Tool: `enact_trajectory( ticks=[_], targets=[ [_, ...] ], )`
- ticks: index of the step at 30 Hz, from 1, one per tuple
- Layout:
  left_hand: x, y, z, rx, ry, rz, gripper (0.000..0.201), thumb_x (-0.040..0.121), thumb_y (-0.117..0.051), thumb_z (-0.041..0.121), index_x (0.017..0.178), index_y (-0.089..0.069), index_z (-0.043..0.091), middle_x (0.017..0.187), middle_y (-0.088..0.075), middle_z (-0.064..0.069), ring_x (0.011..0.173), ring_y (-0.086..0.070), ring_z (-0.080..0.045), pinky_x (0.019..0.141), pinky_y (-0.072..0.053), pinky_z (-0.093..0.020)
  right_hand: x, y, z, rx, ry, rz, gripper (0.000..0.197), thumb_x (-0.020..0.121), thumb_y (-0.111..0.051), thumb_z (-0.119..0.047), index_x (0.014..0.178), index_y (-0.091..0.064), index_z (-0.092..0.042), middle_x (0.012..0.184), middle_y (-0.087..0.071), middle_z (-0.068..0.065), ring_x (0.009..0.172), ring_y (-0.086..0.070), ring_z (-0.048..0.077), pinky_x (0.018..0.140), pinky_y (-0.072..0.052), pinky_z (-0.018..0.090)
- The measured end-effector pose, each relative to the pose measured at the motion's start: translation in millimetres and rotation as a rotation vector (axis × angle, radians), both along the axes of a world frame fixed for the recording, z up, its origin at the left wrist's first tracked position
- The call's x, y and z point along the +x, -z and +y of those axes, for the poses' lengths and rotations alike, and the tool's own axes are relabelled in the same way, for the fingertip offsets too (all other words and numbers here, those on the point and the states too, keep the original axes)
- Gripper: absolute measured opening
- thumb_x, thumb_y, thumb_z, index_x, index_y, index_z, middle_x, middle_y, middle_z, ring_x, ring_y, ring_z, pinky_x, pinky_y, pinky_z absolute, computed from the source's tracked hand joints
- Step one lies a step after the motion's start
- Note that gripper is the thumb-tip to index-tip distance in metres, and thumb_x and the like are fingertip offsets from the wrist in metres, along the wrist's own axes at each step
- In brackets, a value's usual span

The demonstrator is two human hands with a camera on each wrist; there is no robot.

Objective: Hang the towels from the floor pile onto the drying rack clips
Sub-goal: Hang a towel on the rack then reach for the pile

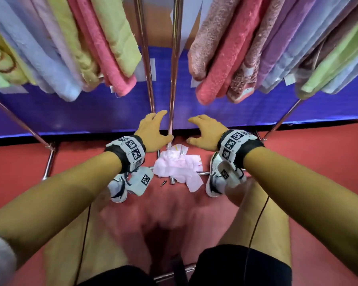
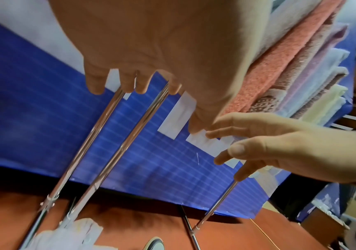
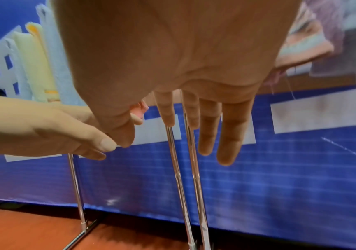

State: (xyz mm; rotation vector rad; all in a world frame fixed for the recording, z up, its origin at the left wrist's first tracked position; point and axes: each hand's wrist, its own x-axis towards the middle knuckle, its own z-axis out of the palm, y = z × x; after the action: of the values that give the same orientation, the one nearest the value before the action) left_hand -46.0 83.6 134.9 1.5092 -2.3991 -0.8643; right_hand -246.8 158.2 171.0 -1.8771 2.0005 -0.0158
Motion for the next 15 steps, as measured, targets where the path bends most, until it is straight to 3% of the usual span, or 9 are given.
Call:
enact_trajectory(
  ticks=[6, 10, 13, 15],
  targets=[
    [-11.3, 46.4, -17.2, 0.075, -0.087, 0.000, 0.088, 0.082, -0.074, 0.045, 0.154, -0.027, 0.028, 0.160, -0.018, -0.014, 0.148, -0.017, -0.033, 0.118, -0.021, -0.042, 0.8, 54.0, -31.6, 0.110, -0.017, -0.066, 0.069, 0.086, -0.066, -0.038, 0.144, -0.041, -0.012, 0.143, -0.045, 0.013, 0.132, -0.043, 0.030, 0.109, -0.036, 0.038],
    [-5.0, 84.8, -26.4, 0.148, -0.143, 0.061, 0.089, 0.075, -0.073, 0.053, 0.150, -0.034, 0.025, 0.153, -0.033, -0.015, 0.143, -0.028, -0.032, 0.117, -0.024, -0.037, 11.4, 91.7, -50.2, 0.206, -0.033, -0.097, 0.055, 0.085, -0.066, -0.038, 0.131, -0.054, -0.010, 0.127, -0.056, 0.015, 0.119, -0.051, 0.033, 0.098, -0.043, 0.038],
    [2.4, 112.3, -32.6, 0.242, -0.269, 0.155, 0.073, 0.082, -0.077, 0.032, 0.145, -0.042, 0.019, 0.142, -0.045, -0.013, 0.134, -0.040, -0.025, 0.105, -0.027, -0.023, 21.1, 122.1, -60.4, 0.270, -0.080, -0.064, 0.049, 0.090, -0.062, -0.032, 0.132, -0.054, -0.009, 0.127, -0.057, 0.017, 0.120, -0.051, 0.034, 0.097, -0.042, 0.036],
    [5.0, 130.1, -40.3, 0.284, -0.385, 0.218, 0.067, 0.084, -0.077, 0.027, 0.142, -0.044, 0.016, 0.138, -0.049, -0.013, 0.132, -0.044, -0.024, 0.104, -0.030, -0.023, 24.7, 147.0, -68.2, 0.312, -0.100, -0.066, 0.055, 0.090, -0.061, -0.037, 0.138, -0.048, -0.013, 0.134, -0.053, 0.017, 0.125, -0.048, 0.033, 0.100, -0.040, 0.036]
  ],
)
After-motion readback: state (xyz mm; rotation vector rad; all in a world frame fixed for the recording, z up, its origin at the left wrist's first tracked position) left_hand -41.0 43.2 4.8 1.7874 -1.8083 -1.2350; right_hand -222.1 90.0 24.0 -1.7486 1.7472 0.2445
